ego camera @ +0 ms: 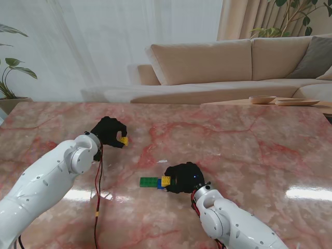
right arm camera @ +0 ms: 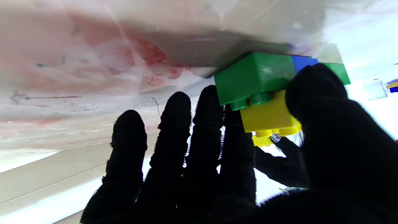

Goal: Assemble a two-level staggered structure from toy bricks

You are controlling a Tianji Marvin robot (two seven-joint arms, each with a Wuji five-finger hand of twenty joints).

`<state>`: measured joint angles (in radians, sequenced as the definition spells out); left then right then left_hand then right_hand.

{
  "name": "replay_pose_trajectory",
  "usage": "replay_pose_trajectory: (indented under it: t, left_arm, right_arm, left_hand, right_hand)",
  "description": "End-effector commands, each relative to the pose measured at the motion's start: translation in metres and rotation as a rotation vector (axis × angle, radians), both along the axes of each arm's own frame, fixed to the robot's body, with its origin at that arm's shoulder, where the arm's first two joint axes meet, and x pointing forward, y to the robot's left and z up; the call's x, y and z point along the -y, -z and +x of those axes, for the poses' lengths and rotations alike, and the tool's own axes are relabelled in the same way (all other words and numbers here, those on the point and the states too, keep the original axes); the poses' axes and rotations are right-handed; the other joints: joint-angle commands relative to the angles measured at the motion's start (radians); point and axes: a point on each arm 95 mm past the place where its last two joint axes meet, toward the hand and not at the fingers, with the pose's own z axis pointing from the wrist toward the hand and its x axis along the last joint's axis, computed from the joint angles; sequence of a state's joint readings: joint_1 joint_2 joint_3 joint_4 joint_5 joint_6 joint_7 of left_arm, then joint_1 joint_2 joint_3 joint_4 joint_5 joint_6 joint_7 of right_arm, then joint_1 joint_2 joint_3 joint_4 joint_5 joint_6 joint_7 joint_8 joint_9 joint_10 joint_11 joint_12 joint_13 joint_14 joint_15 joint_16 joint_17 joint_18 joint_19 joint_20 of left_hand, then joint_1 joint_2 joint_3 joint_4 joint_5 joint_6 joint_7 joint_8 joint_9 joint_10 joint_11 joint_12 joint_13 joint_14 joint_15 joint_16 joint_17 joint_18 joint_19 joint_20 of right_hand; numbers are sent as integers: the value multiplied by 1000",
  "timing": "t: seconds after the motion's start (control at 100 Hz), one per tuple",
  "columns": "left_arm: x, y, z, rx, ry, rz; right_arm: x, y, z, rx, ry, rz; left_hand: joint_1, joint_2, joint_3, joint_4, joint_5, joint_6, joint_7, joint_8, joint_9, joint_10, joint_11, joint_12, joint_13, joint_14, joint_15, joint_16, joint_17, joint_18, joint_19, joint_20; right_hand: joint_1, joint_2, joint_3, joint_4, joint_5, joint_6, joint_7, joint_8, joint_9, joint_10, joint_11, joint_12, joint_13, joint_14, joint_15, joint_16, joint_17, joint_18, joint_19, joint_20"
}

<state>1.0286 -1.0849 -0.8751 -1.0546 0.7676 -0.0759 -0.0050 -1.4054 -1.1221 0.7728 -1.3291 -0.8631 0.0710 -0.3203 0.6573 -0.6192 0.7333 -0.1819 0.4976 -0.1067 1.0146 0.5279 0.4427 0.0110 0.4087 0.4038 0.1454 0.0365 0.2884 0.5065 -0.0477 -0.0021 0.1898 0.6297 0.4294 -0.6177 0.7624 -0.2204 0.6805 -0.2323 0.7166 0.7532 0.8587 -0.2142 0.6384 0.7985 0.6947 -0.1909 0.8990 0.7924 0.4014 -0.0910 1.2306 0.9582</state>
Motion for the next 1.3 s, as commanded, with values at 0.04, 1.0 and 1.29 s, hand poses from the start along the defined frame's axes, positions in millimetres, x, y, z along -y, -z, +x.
replay_pose_trajectory:
  t: [0.04,1.0,1.29]
  left_arm:
    - [13,5,-14,-3,16,-16]
    - [87,-2,-96,-30,202,-93]
    - [95,5,-108,-36,244,-91]
  right_arm:
    - [-1,5,-2,-16,6,-6]
    - [-1,9,-1,1,14,3]
    - [-2,10,-1,5,9,5]
  left_hand:
    - [44,30,60,-2,143,-111,90,29,49,-10,-11,6,29,22,4,-14,-5,17,31,10]
    - [28,30,54,-5,179,-112,39,45,97,-16,-60,3,66,27,-34,-29,-8,27,79,-81]
    - [25,28,53,-4,180,-108,35,47,100,-16,-62,5,66,27,-38,-28,-9,26,75,-85]
  right_hand:
    - [60,11,33,-31,30,-102,77,2,18,-27,13,20,23,-27,22,26,2,-5,32,25]
    - [61,7,39,-33,27,-104,83,-6,17,-28,7,30,21,-28,20,25,1,-7,30,24]
    - [60,5,38,-33,28,-104,83,-6,20,-27,7,30,20,-28,19,25,1,-7,30,25]
